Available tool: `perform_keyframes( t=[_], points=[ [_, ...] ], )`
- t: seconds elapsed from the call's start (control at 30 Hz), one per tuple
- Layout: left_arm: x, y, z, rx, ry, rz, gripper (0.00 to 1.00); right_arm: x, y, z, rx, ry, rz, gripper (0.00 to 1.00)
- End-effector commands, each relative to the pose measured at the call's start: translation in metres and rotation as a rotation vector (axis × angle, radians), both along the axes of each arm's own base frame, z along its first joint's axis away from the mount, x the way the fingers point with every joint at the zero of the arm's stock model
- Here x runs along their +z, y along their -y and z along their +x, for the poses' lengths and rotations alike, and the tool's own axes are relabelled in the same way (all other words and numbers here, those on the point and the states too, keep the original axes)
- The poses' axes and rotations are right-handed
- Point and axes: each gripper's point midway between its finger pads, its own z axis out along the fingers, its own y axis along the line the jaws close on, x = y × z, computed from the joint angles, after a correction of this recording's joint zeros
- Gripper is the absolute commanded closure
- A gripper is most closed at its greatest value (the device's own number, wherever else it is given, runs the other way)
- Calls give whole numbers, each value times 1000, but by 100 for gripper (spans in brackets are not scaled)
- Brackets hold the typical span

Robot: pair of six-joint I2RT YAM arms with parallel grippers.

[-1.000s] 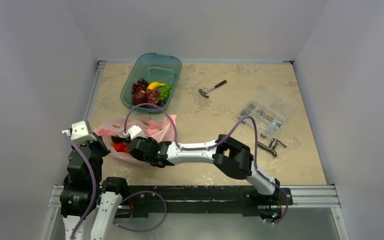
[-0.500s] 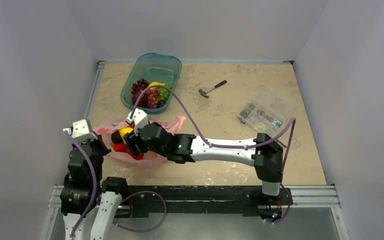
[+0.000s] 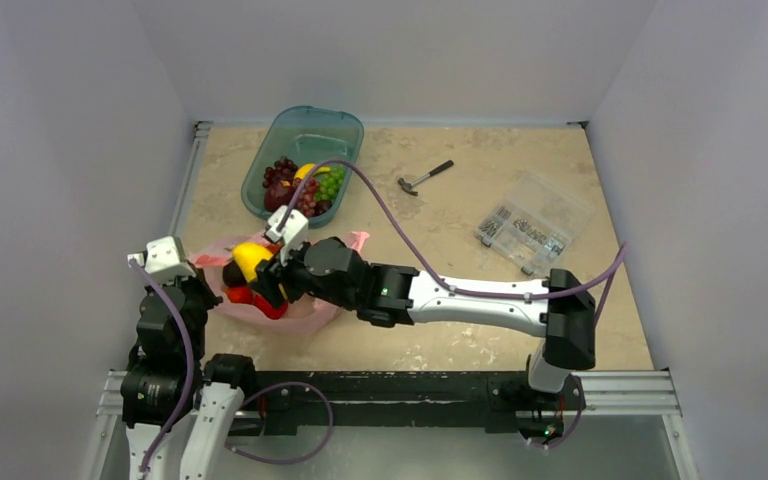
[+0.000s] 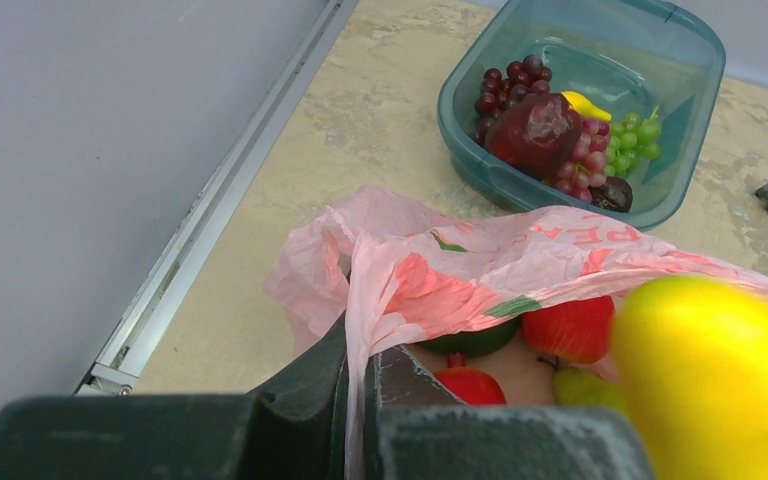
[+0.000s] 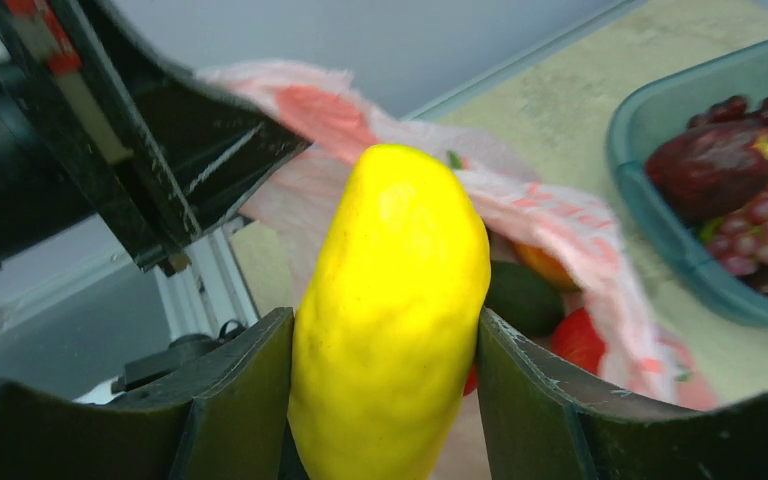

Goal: Take the fake fruits out of the plastic bag
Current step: Take out the fake fruit from the plastic bag, then place the fake fruit in the bin.

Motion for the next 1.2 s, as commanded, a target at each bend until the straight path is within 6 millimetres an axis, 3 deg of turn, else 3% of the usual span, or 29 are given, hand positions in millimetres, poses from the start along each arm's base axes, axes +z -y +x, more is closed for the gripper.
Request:
perform_keyframes(
  t=[0.0,0.2,0.37,0.6,0.8,0.9,1.03,1.17],
  points=[
    [7,-6,2,36,27,10,100,92,40,35,-190,104,162,100],
    [7,-4,2,26,30,8,100,136,71,88,-325,181,255,100],
    [6,-6,1,36,17,14,100,139,78,151,-445,233,253,100],
    [6,-4,2,23,12,19,100,105,65,249,-562,280,167,100],
    [4,-4,3,23,5,20,100,53,52,319,-599,263,98,98],
    [4,-1,5,7,2,18,100,15,51,354,-627,246,71,97],
    [5,-2,4,13,8,18,100,-23,53,389,-643,221,52,96],
    [4,-2,5,12,1,19,100,-53,49,407,-624,215,41,94]
  ],
)
